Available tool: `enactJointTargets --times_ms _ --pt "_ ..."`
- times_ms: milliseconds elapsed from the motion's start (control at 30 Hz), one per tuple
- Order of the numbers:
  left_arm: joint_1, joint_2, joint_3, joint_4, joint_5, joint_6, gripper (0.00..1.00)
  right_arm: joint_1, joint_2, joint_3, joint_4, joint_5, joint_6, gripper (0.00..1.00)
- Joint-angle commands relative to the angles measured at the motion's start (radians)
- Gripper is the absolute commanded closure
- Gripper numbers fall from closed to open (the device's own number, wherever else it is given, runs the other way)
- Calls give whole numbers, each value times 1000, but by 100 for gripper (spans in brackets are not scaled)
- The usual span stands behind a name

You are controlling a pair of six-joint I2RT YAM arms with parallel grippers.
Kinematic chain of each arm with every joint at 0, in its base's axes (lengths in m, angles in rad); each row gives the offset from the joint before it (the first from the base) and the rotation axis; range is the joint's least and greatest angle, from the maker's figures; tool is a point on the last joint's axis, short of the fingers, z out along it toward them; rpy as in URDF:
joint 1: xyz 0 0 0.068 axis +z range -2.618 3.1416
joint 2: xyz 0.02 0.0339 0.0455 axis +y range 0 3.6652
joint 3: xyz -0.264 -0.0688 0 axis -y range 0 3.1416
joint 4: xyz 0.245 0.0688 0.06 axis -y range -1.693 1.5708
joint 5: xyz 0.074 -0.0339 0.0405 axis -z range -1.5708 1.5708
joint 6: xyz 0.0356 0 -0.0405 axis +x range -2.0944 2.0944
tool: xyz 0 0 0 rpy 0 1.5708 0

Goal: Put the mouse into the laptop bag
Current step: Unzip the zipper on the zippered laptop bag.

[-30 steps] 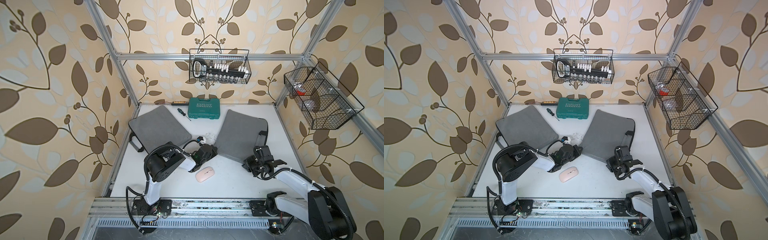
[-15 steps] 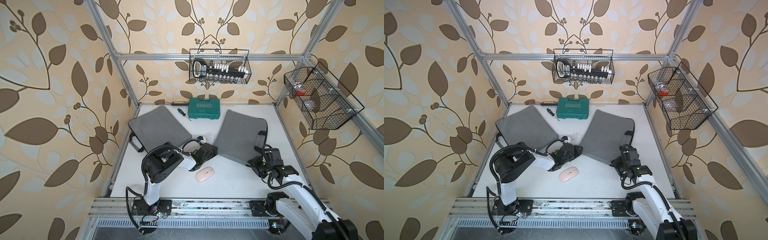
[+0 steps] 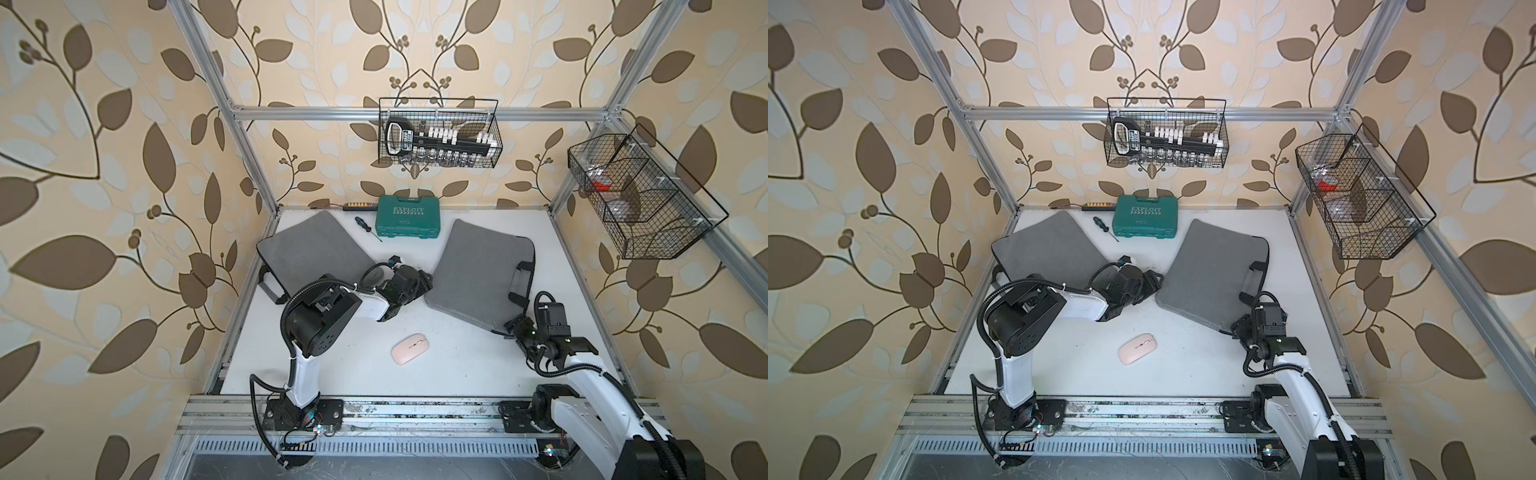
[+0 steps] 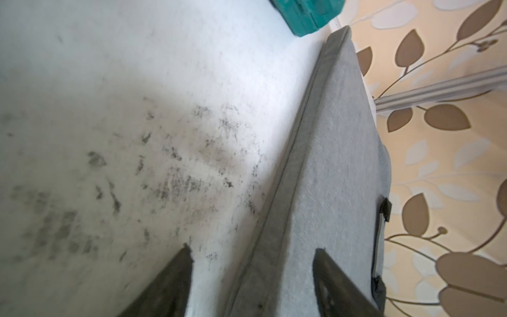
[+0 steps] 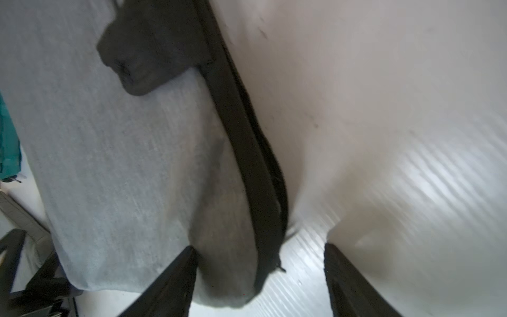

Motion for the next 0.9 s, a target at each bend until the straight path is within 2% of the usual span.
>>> enactJointTargets --times_ms 0,100,300,567,667,700,800,867 --pt "-14 37 4 107 106 33 73 -3 60 -3 97 -50 -50 29" --pt "-17 45 12 112 133 38 99 -1 107 32 101 -40 -71 32" --pt "-19 -26 -113 212 134 -1 100 31 183 56 147 -78 -92 34" --pt "-52 -238 -325 195 44 -22 100 93 155 55 140 -66 -102 30" --pt "-52 -282 -332 129 26 -8 100 115 163 89 78 -18 -117 27" --pt "-51 -280 -304 90 34 9 89 115 161 95 50 4 -118 26" --pt "-51 -230 -184 -9 56 60 36 114 123 86 21 54 -105 24" --pt "-50 -174 -112 -49 63 92 19 114 96 71 25 44 -99 23"
